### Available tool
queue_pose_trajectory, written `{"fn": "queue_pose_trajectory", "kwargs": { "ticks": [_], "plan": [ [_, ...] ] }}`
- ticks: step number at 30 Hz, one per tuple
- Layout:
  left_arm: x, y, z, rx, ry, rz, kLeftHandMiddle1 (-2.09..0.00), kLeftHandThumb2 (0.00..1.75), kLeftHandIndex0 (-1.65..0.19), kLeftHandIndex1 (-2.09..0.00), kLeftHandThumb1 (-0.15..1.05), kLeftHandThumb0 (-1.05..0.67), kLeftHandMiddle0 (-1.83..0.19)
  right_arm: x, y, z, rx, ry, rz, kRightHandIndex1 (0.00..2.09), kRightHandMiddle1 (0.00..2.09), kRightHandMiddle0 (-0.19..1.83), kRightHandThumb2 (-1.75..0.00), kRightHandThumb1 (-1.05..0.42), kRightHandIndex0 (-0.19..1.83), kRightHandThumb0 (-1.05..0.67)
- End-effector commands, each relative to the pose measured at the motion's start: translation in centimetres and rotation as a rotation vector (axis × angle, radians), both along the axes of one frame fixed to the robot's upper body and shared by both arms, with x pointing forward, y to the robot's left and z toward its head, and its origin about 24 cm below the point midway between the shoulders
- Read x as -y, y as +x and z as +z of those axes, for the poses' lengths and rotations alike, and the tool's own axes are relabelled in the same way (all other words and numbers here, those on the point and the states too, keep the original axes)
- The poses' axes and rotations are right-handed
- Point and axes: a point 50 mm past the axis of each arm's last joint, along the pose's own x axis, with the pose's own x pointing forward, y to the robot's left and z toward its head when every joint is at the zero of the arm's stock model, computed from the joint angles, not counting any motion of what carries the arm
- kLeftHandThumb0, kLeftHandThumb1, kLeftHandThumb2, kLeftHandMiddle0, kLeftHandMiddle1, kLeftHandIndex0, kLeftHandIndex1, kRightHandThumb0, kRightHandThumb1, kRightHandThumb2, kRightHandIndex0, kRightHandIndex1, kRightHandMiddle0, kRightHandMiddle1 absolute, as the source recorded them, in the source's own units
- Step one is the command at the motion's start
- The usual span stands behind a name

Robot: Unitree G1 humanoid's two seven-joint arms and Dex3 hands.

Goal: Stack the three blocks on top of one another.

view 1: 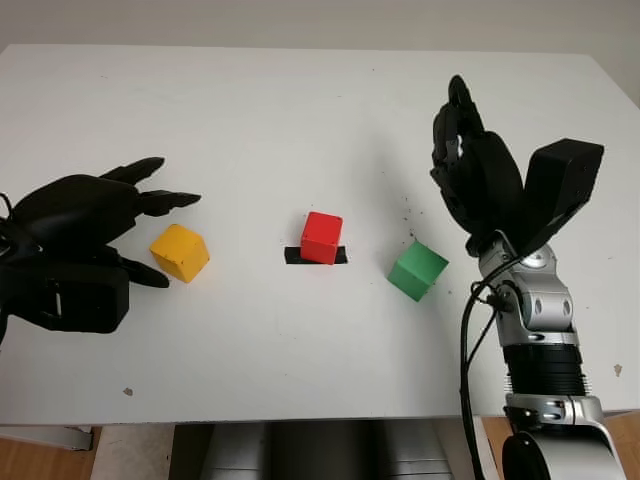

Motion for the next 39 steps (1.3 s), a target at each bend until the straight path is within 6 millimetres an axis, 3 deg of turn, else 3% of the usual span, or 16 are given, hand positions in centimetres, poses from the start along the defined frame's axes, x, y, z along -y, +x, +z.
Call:
{"fn": "queue_pose_trajectory", "kwargs": {
  "ticks": [1, 14, 31, 32, 34, 37, 39],
  "plan": [
    [0.1, 0.0, -0.6, -0.012, 0.000, 0.002, -0.07, 0.06, -0.39, -0.13, 0.93, -0.65, 0.03, 0.1, 0.0, 0.9, 0.029, -0.003, -0.002, 0.00, 0.00, -0.19, -0.69, -1.05, -0.19, -0.72],
    [0.3, 0.1, -1.0, -0.043, 0.041, 0.002, -0.06, 0.05, -0.46, -0.15, 0.93, -0.62, -0.02, 0.2, 0.0, 1.0, 0.032, -0.015, -0.005, 0.00, 0.00, -0.19, -0.67, -1.05, -0.19, -0.73],
    [0.6, 0.3, -1.7, -0.022, -0.046, -0.032, -0.06, 0.07, -0.56, -0.23, 0.98, -0.59, -0.07, 0.3, -0.1, 0.9, 0.031, -0.010, -0.008, 0.00, 0.00, -0.19, -0.67, -1.05, -0.19, -0.72],
    [0.6, 0.4, -1.8, -0.024, -0.069, -0.031, -0.06, 0.06, -0.55, -0.30, 0.99, -0.57, -0.08, 0.3, 0.0, 0.9, 0.030, -0.007, -0.008, 0.00, 0.00, -0.19, -0.67, -1.05, -0.19, -0.72],
    [0.5, 0.4, -1.9, -0.032, -0.105, -0.029, -0.05, 0.06, -0.37, -0.72, 1.01, -0.54, -0.09, 0.3, -0.1, 0.9, 0.031, -0.007, -0.009, 0.00, 0.00, -0.19, -0.67, -1.05, -0.19, -0.72],
    [0.3, 0.6, -2.0, -0.040, -0.148, -0.024, -0.06, 0.09, -0.27, -1.08, 1.04, -0.50, -0.11, 0.3, -0.1, 0.9, 0.032, -0.008, -0.011, 0.00, 0.00, -0.19, -0.67, -1.05, -0.19, -0.72],
    [0.1, 0.6, -2.1, -0.046, -0.167, -0.019, -0.06, 0.11, -0.25, -1.18, 1.05, -0.49, -0.12, 0.3, -0.1, 0.9, 0.031, -0.009, -0.010, 0.00, 0.00, -0.19, -0.67, -1.05, -0.19, -0.72]
  ]
}}
